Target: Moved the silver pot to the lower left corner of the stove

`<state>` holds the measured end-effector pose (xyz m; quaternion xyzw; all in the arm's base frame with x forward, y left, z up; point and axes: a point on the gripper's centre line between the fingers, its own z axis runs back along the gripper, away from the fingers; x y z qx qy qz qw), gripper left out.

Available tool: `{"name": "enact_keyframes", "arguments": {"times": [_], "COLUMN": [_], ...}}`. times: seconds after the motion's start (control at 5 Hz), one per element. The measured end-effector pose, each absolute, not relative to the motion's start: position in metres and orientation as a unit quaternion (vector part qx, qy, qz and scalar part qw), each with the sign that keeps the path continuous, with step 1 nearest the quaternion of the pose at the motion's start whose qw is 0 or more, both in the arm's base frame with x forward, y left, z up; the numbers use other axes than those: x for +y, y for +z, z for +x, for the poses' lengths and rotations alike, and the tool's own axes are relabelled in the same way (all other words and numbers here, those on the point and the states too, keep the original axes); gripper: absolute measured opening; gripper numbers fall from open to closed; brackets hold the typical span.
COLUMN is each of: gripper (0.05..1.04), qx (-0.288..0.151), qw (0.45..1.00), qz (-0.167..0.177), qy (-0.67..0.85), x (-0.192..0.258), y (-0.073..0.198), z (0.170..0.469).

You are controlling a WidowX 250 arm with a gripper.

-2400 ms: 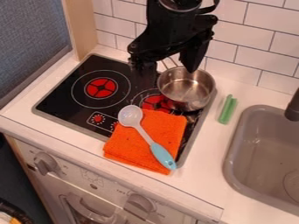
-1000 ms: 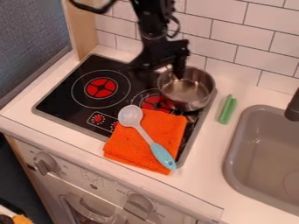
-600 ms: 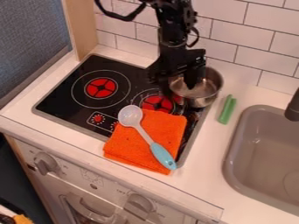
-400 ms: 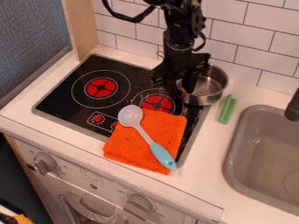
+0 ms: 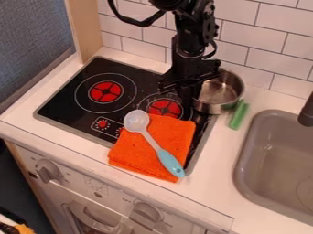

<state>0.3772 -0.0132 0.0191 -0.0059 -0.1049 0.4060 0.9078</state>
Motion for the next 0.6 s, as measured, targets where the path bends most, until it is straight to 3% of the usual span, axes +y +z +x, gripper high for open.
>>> {"name": "enact_keyframes", "arguments": {"times": [0.6], "gripper": [0.078], "qx": [-0.122], "qw": [0.899], "qz": [0.006], "qy": [0.420], "x": [-0.007], "y": [0.042], "z": [0.364]}}
